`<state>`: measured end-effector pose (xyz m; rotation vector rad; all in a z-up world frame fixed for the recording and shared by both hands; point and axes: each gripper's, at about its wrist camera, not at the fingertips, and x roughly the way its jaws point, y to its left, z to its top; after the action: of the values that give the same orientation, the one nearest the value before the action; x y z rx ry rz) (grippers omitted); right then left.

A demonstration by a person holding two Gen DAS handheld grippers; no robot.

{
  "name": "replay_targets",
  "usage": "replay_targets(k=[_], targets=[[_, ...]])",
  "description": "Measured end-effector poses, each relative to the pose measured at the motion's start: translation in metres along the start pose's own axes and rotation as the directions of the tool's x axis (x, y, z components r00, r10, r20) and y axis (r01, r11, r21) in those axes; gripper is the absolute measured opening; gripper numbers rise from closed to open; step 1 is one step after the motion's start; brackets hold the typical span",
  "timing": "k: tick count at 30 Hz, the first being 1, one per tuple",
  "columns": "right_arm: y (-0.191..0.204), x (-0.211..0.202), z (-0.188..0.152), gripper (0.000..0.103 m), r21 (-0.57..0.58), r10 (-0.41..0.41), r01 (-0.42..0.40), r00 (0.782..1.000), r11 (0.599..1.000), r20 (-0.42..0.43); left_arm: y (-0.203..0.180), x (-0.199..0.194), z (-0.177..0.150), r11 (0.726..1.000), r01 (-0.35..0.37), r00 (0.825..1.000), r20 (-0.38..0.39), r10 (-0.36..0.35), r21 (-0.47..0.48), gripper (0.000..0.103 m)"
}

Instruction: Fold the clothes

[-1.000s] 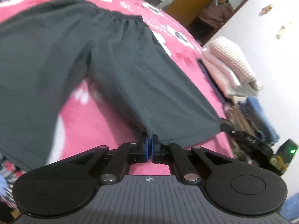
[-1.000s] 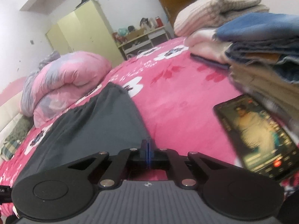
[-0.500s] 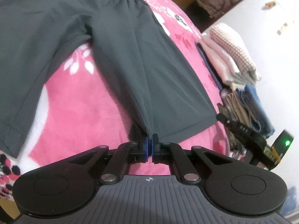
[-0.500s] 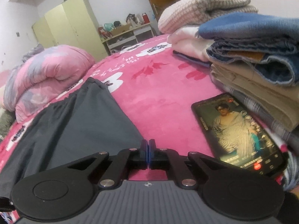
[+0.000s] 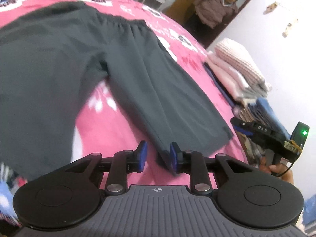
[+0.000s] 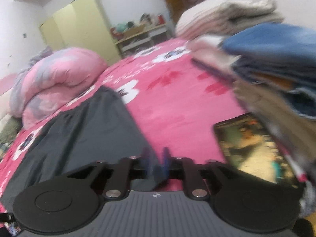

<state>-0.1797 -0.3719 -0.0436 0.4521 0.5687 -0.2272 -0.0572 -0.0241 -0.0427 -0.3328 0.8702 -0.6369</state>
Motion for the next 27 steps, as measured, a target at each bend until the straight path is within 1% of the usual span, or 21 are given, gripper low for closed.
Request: replay_targets(k=[2, 3, 4, 5, 6, 7, 8, 10, 12, 14, 19, 24, 27], targets=[[0.003, 0.019, 0.005, 0.044, -0.022, 0.009, -0.010, 0.999, 1.000, -0.047, 0.002, 0.005, 0.008, 1.000, -0.022, 0.999, 0.039, 0.021, 0.023, 0.025], [0.004, 0.028, 0.007, 0.043, -0.024, 0.014, -0.016, 0.997, 1.000, -0.079, 0.002, 0.009, 0.012, 0.999, -0.041, 0.998, 0.058, 0.039, 0.035, 0.026], [0.003, 0.037, 0.008, 0.037, -0.016, 0.023, -0.025, 0.993, 1.000, -0.118, 0.002, 0.013, 0.015, 0.997, -0.066, 0.996, 0.069, 0.063, 0.045, 0.026], [0.005, 0.040, 0.008, 0.035, -0.031, 0.016, -0.020, 0.991, 0.999, -0.132, 0.003, 0.017, 0.017, 0.994, -0.091, 0.993, 0.076, 0.087, 0.054, 0.026], [0.007, 0.042, 0.008, 0.026, -0.052, 0.004, -0.012, 0.990, 0.999, -0.140, 0.004, 0.021, 0.020, 0.991, -0.116, 0.990, 0.083, 0.111, 0.063, 0.026], [0.008, 0.044, 0.008, 0.006, -0.074, -0.007, -0.004, 0.989, 0.997, -0.148, 0.005, 0.025, 0.021, 0.989, -0.132, 0.989, 0.082, 0.127, 0.064, 0.026], [0.010, 0.042, 0.008, 0.002, -0.090, -0.012, -0.001, 0.989, 0.996, -0.145, 0.006, 0.030, 0.022, 0.988, -0.143, 0.988, 0.075, 0.138, 0.061, 0.026], [0.015, 0.034, 0.009, 0.001, -0.120, -0.021, 0.006, 0.992, 0.993, -0.124, 0.010, 0.036, 0.023, 0.986, -0.158, 0.986, 0.057, 0.155, 0.054, 0.026], [0.020, 0.026, 0.012, 0.001, -0.155, -0.052, 0.040, 0.996, 0.987, -0.076, 0.014, 0.039, 0.022, 0.984, -0.169, 0.985, 0.043, 0.167, 0.051, 0.026], [0.023, 0.021, 0.014, 0.001, -0.169, -0.080, 0.070, 0.995, 0.983, -0.051, 0.015, 0.039, 0.021, 0.983, -0.175, 0.984, 0.037, 0.173, 0.061, 0.026], [0.012, 0.032, 0.010, 0.002, -0.137, -0.128, 0.116, 0.989, 0.984, -0.077, 0.014, 0.039, 0.018, 0.979, -0.185, 0.983, 0.036, 0.182, 0.087, 0.026], [0.012, 0.037, 0.007, 0.003, -0.163, -0.178, 0.164, 0.981, 0.973, -0.077, 0.012, 0.038, 0.019, 0.975, -0.193, 0.981, 0.045, 0.189, 0.107, 0.026], [0.014, 0.033, 0.009, 0.005, -0.177, -0.217, 0.203, 0.974, 0.963, -0.062, 0.009, 0.032, 0.019, 0.972, -0.203, 0.978, 0.083, 0.194, 0.119, 0.030]])
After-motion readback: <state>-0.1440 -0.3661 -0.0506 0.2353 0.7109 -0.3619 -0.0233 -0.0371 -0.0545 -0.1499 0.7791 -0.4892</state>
